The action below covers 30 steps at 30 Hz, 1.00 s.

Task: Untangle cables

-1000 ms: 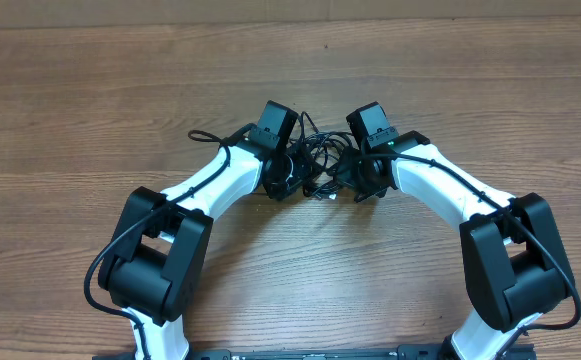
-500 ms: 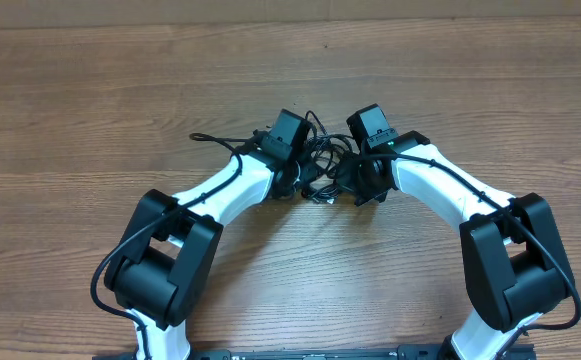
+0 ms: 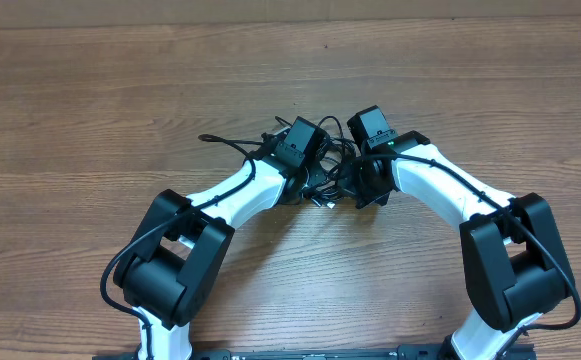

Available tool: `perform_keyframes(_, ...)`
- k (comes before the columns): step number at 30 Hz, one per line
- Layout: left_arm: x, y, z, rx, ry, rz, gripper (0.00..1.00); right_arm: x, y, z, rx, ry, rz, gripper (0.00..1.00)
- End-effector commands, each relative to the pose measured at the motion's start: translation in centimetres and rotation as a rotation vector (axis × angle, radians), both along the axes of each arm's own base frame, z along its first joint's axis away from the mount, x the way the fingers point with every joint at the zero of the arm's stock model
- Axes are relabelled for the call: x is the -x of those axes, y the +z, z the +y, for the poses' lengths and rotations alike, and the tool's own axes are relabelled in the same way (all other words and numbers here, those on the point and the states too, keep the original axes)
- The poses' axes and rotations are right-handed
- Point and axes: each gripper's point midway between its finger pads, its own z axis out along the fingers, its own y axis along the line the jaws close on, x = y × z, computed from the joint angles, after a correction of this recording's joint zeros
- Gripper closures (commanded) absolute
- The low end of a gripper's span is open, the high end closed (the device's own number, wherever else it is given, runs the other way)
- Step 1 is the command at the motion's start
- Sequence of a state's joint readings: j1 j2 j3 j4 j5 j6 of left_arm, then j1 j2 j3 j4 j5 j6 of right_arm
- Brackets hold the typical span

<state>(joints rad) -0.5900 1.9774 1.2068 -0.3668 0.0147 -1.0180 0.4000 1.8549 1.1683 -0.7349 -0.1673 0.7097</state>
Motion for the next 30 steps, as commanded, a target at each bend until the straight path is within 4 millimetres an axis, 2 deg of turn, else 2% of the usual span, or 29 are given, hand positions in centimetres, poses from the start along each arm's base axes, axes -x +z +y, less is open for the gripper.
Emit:
perform_keyframes(1,-0.4,-2.0,1.7,-0.044,0.027,0.028,0.96,0.5,-0.4,-0.4,0.016,0.001,0.022,0.96)
perform_keyframes(11,-6.3,2.8,4.8,0.161,0.127,-0.01,0.96,2.3,-0.7,-1.2,0.062,0.182,0.051,0.96)
perform_keyframes(15,-7.1,3.9,5.5,0.269,0.13,0.017,0.96,2.6,-0.7,-1.4,0.068,0.2,0.06,0.96)
perform_keyframes(20,-7.2,4.6,5.7,0.344,0.075,0.03,0.96,1.5,-0.6,-1.0,0.058,0.18,0.018,0.95)
perform_keyframes(24,-7.1,4.6,5.5,0.321,0.015,0.005,0.96,0.0,0.2,0.5,-0.014,0.146,-0.029,0.67)
perform_keyframes(27,-6.8,4.6,4.7,0.312,-0.022,-0.002,0.96,-0.8,2.0,3.1,-0.155,0.175,-0.051,0.58)
perform_keyframes(30,-6.5,4.4,4.1,0.286,-0.044,-0.011,0.96,-1.3,3.6,5.0,-0.259,0.202,-0.066,0.55)
